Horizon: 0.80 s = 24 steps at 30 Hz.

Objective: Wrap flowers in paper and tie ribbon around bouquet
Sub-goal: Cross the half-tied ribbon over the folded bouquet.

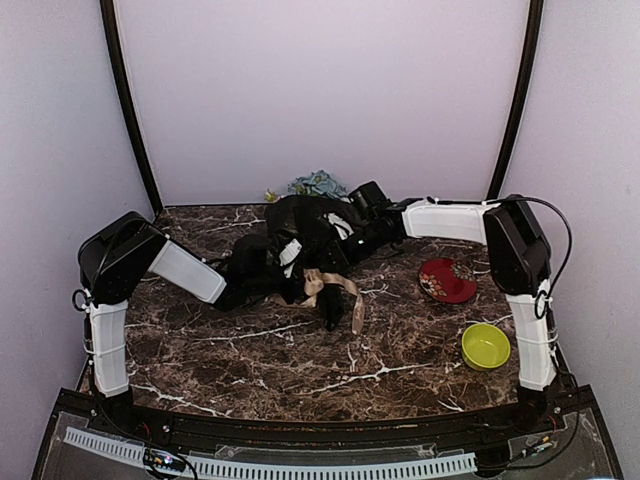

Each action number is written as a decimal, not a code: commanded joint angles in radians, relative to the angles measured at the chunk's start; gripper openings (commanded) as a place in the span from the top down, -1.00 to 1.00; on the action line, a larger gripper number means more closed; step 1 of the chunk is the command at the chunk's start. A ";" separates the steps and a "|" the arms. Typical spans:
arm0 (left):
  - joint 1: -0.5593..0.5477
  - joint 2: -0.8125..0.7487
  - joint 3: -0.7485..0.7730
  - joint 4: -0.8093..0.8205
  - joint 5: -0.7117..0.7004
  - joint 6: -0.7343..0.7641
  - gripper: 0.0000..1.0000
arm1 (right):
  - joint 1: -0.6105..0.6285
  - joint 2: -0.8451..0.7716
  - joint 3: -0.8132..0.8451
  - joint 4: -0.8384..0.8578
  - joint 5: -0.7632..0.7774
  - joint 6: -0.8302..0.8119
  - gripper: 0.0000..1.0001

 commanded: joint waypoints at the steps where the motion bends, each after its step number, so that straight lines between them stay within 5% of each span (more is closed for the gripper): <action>1: -0.001 -0.030 -0.016 0.024 0.011 -0.004 1.00 | 0.021 0.042 0.054 -0.068 0.027 -0.065 0.55; 10: -0.001 -0.030 -0.015 0.025 0.010 -0.005 1.00 | 0.028 0.013 0.050 -0.064 0.105 -0.070 1.00; 16: -0.001 -0.027 -0.009 0.015 0.010 -0.004 1.00 | 0.033 -0.039 0.009 -0.021 0.097 -0.055 1.00; 21: -0.001 -0.017 0.009 0.006 -0.034 -0.007 0.59 | 0.048 -0.069 -0.024 -0.018 0.090 -0.051 1.00; 24: 0.003 -0.012 0.014 0.013 -0.054 -0.010 0.54 | 0.056 -0.093 -0.047 -0.008 0.091 -0.043 1.00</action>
